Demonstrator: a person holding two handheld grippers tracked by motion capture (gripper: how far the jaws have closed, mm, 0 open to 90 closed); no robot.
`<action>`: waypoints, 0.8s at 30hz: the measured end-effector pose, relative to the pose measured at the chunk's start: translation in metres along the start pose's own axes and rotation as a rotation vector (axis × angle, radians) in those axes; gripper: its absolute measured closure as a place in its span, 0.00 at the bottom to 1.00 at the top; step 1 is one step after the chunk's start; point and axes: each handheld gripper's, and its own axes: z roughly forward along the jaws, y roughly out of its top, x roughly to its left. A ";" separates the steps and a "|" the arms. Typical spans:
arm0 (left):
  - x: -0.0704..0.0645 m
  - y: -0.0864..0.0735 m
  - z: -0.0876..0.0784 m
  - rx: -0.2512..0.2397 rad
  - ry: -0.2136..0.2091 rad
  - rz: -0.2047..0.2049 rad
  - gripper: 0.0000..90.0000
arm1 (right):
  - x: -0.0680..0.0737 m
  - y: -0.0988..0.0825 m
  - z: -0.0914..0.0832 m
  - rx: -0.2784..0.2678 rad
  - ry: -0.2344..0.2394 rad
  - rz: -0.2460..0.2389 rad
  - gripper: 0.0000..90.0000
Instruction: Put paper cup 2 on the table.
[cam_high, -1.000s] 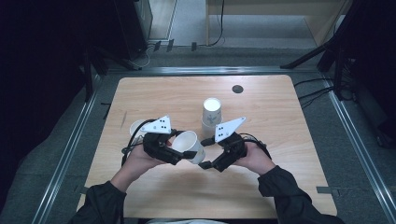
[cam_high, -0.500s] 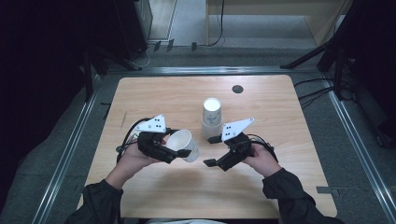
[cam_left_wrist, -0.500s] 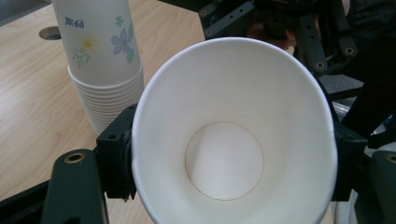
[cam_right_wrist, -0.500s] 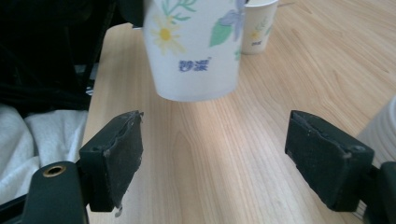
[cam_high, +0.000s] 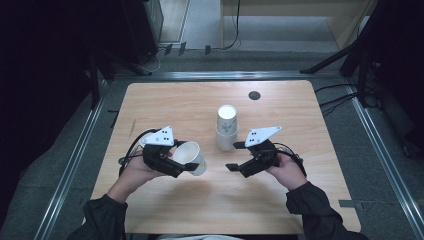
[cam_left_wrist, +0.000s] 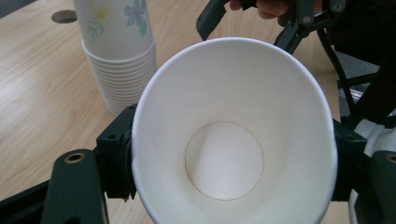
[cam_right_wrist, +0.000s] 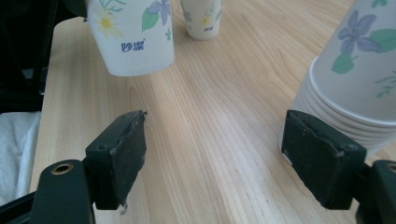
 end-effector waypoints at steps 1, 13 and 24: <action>0.000 -0.001 0.000 0.002 0.002 -0.004 0.28 | -0.001 0.000 -0.001 0.001 -0.004 0.005 0.25; 0.003 -0.012 0.000 0.057 -0.003 0.007 0.28 | -0.013 -0.003 -0.008 0.000 -0.032 0.019 0.25; 0.004 -0.025 -0.006 0.095 0.001 0.004 0.27 | -0.025 -0.002 -0.010 -0.005 -0.043 0.026 0.26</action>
